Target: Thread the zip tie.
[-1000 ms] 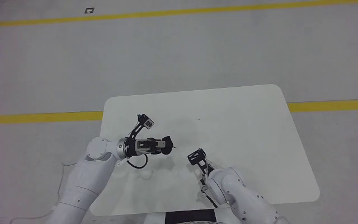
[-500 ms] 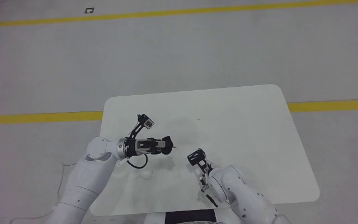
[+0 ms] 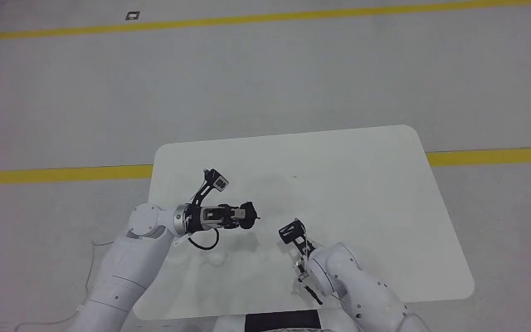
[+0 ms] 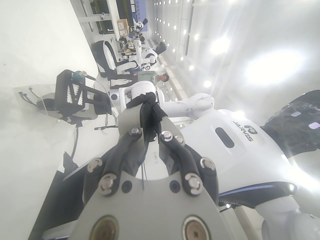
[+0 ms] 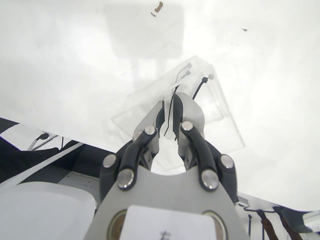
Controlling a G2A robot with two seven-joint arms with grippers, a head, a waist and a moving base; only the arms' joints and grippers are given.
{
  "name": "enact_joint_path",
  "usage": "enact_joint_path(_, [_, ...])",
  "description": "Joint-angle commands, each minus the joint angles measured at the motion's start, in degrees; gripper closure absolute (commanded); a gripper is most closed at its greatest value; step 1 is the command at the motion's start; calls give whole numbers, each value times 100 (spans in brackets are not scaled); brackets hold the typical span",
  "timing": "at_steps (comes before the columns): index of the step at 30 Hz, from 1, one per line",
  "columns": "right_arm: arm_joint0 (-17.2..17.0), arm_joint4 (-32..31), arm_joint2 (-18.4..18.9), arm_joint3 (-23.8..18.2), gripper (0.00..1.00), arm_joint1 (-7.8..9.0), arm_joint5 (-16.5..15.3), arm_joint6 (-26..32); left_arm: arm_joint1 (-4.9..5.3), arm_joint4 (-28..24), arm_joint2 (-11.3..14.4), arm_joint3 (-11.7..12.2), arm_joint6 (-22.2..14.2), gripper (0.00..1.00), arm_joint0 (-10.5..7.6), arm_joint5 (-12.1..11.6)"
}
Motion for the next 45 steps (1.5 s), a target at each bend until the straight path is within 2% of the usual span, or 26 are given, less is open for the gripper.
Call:
enact_joint_path(1, [15, -13, -5, 24, 95, -8, 15, 8, 0, 0, 0, 0, 0, 100, 0, 0])
enact_joint_path(2, [20, -23, -8, 32, 100, -11, 24, 13, 0, 0, 0, 0, 0, 100, 0, 0])
enact_joint_path(9, [-34, -152, -2, -94, 100, -22, 79, 36, 0, 0, 0, 0, 0, 100, 0, 0])
enact_joint_path(20, [-457, -247, 238, -815, 100, 39, -25, -16, 0, 0, 0, 0, 0, 100, 0, 0])
enact_joint_path(25, [-766, 356, 586, -1277, 100, 76, -113, -481, 0, 0, 0, 0, 0, 100, 0, 0])
enact_joint_path(30, [-1220, 1011, 1064, -1704, 100, 148, -349, -1155, 0, 0, 0, 0, 0, 100, 0, 0])
enact_joint_path(35, [-1747, 2123, 1673, -2014, 100, 207, -658, -2132, 0, 0, 0, 0, 0, 100, 0, 0])
enact_joint_path(38, [-1969, 2793, 1974, -2035, 100, 233, -924, -2525, 0, 0, 0, 0, 0, 100, 0, 0])
enact_joint_path(45, [-1969, 2793, 1974, -2035, 100, 233, -924, -2525, 0, 0, 0, 0, 0, 100, 0, 0])
